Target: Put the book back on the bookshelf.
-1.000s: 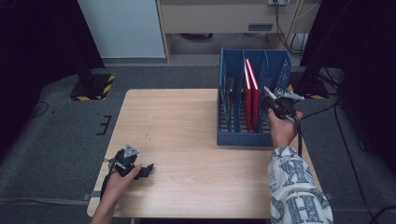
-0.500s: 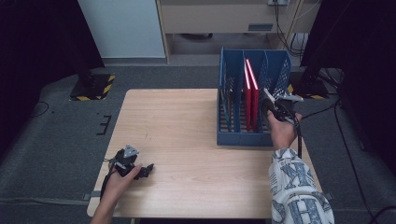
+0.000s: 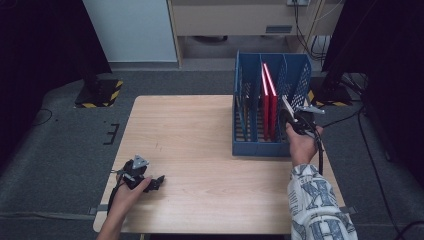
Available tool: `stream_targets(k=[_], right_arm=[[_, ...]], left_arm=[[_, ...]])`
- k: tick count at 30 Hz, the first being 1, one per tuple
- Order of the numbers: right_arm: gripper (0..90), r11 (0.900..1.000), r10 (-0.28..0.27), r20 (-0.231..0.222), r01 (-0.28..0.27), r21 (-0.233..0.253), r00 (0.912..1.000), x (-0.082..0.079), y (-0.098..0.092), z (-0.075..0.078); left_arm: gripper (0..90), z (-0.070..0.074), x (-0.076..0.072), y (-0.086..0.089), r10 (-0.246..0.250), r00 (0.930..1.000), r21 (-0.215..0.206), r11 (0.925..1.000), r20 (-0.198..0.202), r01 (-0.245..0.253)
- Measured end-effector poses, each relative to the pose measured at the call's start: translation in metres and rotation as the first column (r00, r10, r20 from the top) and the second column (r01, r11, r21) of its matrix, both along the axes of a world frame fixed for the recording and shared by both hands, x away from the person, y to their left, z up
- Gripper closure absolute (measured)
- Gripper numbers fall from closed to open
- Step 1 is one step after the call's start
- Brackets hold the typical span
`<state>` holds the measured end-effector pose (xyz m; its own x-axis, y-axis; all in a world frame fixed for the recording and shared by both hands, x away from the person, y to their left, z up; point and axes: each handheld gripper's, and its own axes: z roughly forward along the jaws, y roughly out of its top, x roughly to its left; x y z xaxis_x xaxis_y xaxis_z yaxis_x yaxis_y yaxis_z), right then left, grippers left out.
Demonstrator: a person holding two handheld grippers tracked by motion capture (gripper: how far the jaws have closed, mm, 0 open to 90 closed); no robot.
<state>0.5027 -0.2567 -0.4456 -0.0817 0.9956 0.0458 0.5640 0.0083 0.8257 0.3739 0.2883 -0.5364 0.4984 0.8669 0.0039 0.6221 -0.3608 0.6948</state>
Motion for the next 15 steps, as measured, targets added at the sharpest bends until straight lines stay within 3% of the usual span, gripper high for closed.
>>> stream_targets(k=[15], right_arm=[[72.3, 1.000, 0.018, 0.001, -0.018, 0.010, 0.9998, -0.0080, 0.0008, -0.0044]], left_arm=[[0.0, 0.0000, 0.0001, -0.0003, -0.001, 1.0000, 0.000, 1.0000, 0.001, 0.001]])
